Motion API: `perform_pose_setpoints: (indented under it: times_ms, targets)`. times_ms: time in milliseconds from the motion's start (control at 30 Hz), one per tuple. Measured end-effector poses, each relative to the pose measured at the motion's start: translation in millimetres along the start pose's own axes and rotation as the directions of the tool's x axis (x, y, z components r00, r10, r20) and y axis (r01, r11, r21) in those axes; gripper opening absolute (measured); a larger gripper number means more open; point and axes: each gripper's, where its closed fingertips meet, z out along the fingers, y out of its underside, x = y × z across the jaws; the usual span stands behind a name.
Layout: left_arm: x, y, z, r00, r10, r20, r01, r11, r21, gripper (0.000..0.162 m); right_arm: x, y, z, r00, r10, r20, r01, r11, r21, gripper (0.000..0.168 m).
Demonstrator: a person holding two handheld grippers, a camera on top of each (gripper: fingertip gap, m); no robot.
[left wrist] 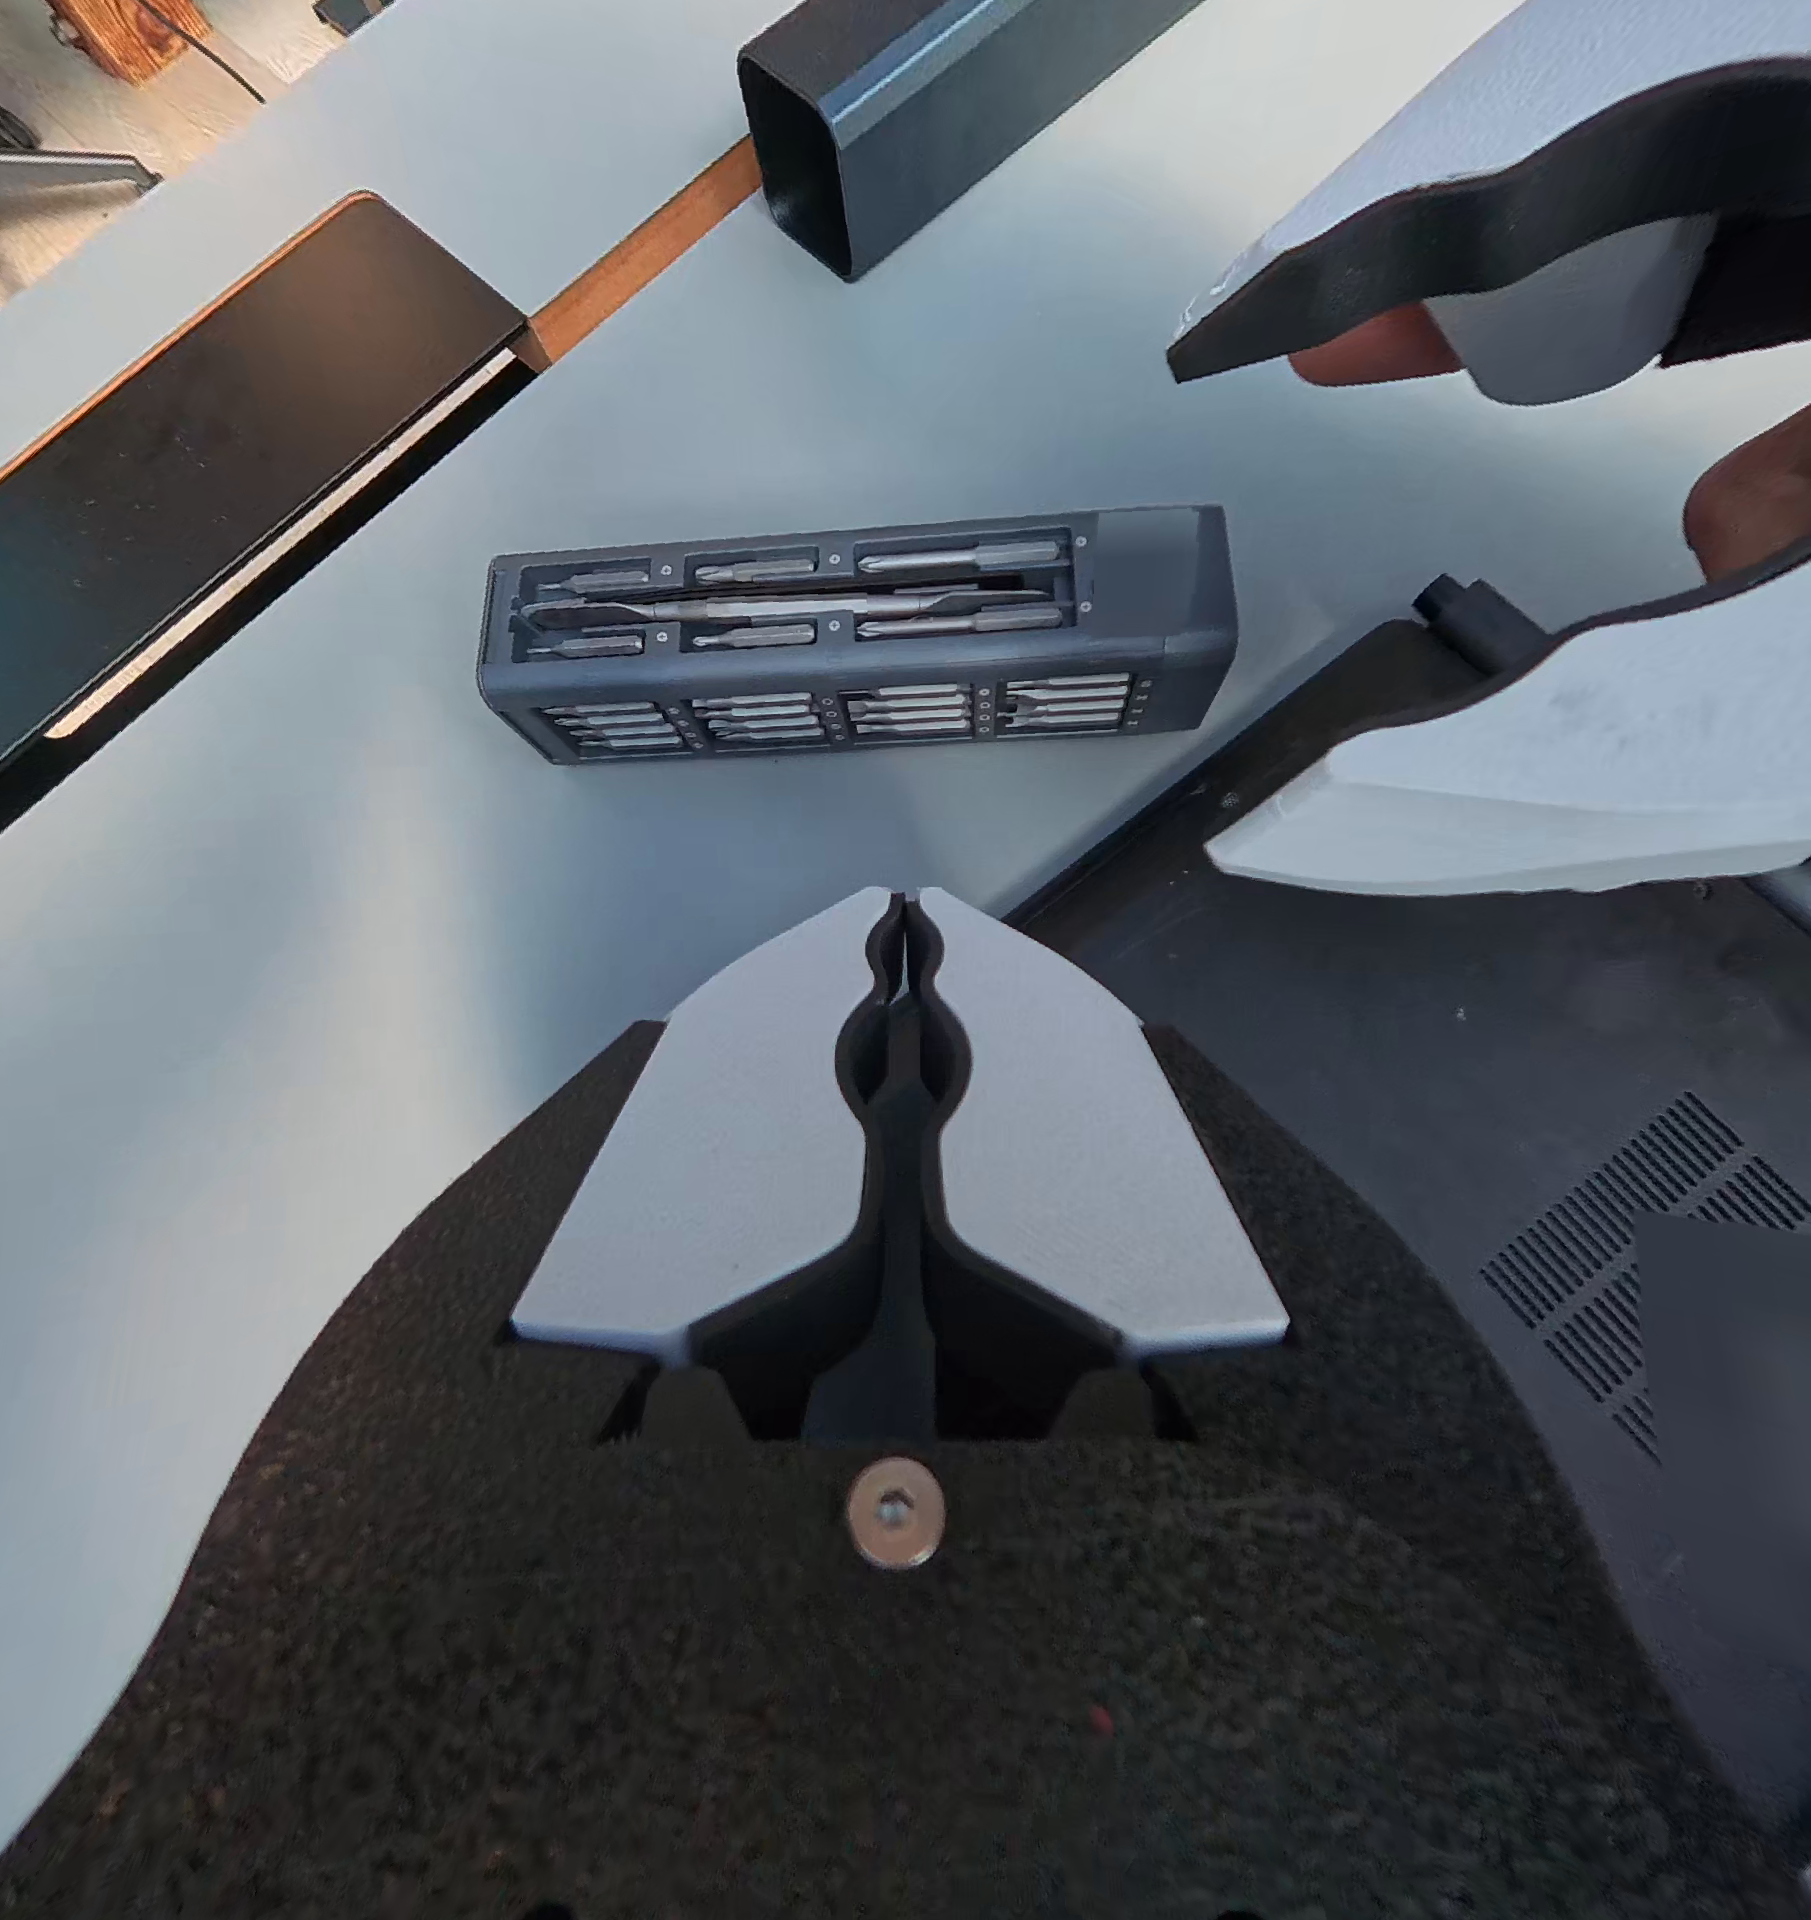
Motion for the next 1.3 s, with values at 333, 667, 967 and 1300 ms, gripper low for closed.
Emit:
perform_pose_setpoints:
  times_ms: [333, 667, 967, 1300]
  targets:
    - [3, 1, 2, 1.000, 0.000, -0.009, 0.000, 1.000, 0.004, 0.000, 3, 1, -3, 1.000, 0.008, -0.007, -0.008, 1.000, 0.001, 0.075]
    - [-2, -2, -1, 1.000, -0.004, 0.005, 0.004, 1.000, 0.014, 0.000, 2, 1, -1, 1.000, 0.012, 0.000, -0.012, 1.000, 0.004, 0.075]
    - [-4, -3, -1, 1.000, 0.013, 0.027, -0.014, 1.000, 0.018, 0.000, 2, 0, -2, 1.000, 0.013, -0.003, -0.013, 1.000, 0.005, 0.075]
    - [-11, -13, -6, 0.995, 0.043, 0.095, -0.052, 0.995, 0.089, 0.010, 1, 0, -2, 1.000, 0.012, -0.011, -0.012, 1.000, 0.013, 0.075]
